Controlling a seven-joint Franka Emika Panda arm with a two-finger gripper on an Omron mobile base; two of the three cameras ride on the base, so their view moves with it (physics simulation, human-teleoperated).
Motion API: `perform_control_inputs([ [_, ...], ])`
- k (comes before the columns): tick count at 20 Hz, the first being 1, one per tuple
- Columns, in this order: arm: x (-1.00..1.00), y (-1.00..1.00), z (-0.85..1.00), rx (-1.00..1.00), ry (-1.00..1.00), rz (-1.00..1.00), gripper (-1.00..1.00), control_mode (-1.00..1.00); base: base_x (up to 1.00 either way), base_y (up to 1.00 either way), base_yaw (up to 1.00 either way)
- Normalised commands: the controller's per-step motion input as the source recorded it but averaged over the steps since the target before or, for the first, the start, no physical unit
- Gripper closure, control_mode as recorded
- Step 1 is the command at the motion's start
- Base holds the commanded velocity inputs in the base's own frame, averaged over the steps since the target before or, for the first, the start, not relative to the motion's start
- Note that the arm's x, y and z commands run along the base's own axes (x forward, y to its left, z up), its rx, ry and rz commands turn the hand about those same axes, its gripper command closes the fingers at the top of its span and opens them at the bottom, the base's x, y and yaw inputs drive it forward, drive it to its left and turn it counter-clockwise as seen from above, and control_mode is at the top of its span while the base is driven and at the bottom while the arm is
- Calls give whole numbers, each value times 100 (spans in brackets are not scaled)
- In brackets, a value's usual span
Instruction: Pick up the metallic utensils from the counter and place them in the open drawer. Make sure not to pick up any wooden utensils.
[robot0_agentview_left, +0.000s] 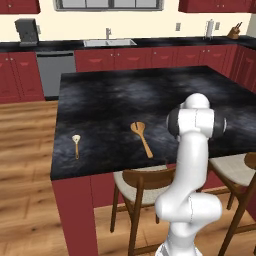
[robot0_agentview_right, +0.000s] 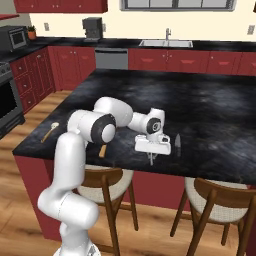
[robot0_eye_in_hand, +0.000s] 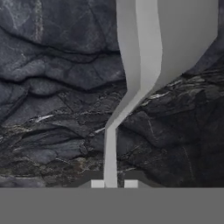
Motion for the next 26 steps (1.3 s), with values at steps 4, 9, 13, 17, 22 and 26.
perform_control_inputs([
  [4, -42, 2, 0, 0, 0, 3, 100, -100, 0, 0, 0],
  [9, -36, 7, -51, -1, -1, 7, 100, -100, 0, 0, 0],
  [13, -20, 3, -74, 0, 0, 9, 100, -100, 0, 0, 0],
  [17, -11, 3, -16, 0, 0, 3, 100, -100, 0, 0, 0],
  [22, -59, 0, 77, 3, -2, 0, 100, -100, 0, 0, 0],
  [26, -82, 18, 94, 0, -5, 0, 100, -100, 0, 0, 0],
])
